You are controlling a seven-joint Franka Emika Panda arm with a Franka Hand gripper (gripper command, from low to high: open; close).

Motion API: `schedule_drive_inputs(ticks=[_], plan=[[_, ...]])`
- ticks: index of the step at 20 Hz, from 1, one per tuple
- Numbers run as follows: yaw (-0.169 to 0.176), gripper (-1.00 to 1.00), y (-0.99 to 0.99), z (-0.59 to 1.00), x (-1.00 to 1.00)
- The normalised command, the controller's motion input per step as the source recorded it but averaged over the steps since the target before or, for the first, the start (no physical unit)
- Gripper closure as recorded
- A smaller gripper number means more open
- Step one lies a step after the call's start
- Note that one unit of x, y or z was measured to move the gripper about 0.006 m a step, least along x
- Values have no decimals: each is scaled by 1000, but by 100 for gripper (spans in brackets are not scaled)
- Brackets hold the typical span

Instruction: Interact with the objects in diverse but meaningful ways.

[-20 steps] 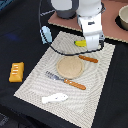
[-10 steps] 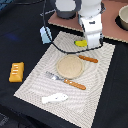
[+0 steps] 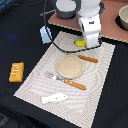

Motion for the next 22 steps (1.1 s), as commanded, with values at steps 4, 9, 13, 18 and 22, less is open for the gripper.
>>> schedule_drive_inputs(ticks=[4,9,13,18,22], plan=[[16,-100,84,-165,-107],[27,100,128,-133,-17],[44,100,133,-123,0],[55,100,137,-93,0],[55,100,124,-54,0]])
